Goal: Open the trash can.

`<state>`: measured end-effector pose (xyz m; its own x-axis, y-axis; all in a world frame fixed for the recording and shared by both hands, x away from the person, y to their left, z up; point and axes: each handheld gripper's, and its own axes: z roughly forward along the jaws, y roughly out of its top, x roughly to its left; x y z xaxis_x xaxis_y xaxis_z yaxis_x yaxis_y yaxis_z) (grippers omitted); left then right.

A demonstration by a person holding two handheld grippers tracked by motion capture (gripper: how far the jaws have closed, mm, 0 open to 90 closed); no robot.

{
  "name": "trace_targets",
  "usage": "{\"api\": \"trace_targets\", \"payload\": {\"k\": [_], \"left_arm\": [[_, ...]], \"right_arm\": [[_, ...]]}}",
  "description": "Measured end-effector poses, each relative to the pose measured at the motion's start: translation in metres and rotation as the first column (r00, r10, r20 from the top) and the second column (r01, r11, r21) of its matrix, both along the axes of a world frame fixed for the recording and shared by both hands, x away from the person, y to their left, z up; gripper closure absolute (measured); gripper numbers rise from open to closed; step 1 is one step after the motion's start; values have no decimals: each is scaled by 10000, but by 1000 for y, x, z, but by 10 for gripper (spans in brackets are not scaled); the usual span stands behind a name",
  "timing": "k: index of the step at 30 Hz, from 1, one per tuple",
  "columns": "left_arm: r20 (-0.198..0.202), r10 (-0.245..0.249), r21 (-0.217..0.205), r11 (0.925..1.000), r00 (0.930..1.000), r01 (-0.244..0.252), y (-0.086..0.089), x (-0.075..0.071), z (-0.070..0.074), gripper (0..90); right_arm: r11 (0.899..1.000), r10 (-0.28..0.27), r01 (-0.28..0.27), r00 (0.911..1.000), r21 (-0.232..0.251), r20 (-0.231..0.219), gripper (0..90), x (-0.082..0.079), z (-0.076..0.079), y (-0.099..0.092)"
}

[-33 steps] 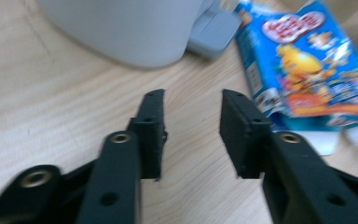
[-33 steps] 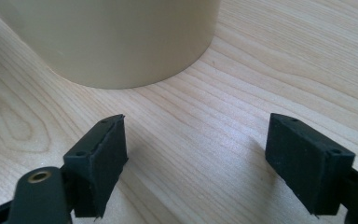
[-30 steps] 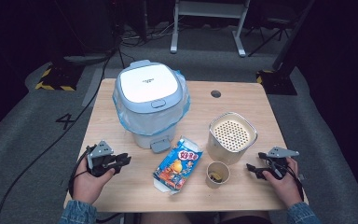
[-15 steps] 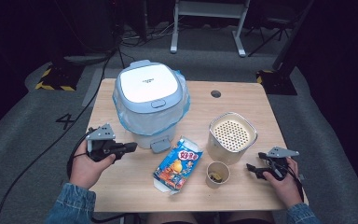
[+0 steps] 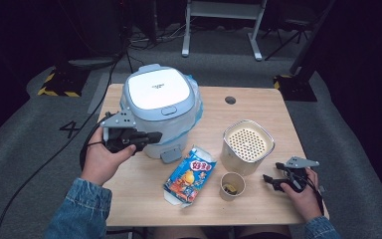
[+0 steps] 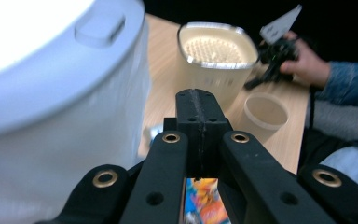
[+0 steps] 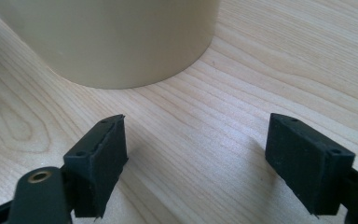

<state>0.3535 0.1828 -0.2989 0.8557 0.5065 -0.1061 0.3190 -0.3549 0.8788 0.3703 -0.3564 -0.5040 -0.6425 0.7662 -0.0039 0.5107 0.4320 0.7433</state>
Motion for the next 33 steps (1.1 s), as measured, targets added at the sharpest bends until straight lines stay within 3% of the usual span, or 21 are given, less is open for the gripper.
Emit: {"api": "trace_targets", "payload": {"k": [4,6,7,9,16,20,25,33], "left_arm": [[144,112,-232,9997,9998,-109,-3,5,9,900],[412,502,-344,9982,9979,-488,-5,8,13,900],[481,650,-719,9955,9967,-615,-8,13,17,900],[587,819,-830,9936,9949,-769,-9,16,18,900],[448,1125,-1177,9873,9926,-1066,-16,36,14,900],[357,1375,-1125,9847,9899,-1328,-19,44,12,900],[380,1776,-648,9824,9834,-1749,-24,49,7,900],[380,1931,-383,9807,9804,-1917,-26,49,10,900]], "right_arm": [[10000,-3,3,10000,-4,5,205,0,0,0],[10000,0,0,10000,-1,10,206,0,0,0],[10000,-1,1,10000,3,5,206,0,0,0],[10000,0,0,10000,-3,9,206,0,0,0],[10000,-2,2,10000,-3,5,205,0,0,0],[10000,-3,3,10000,-3,4,205,0,0,0],[10000,-4,4,10000,-1,6,205,0,0,0],[10000,-6,6,10000,-3,6,206,0,0,0]]}}
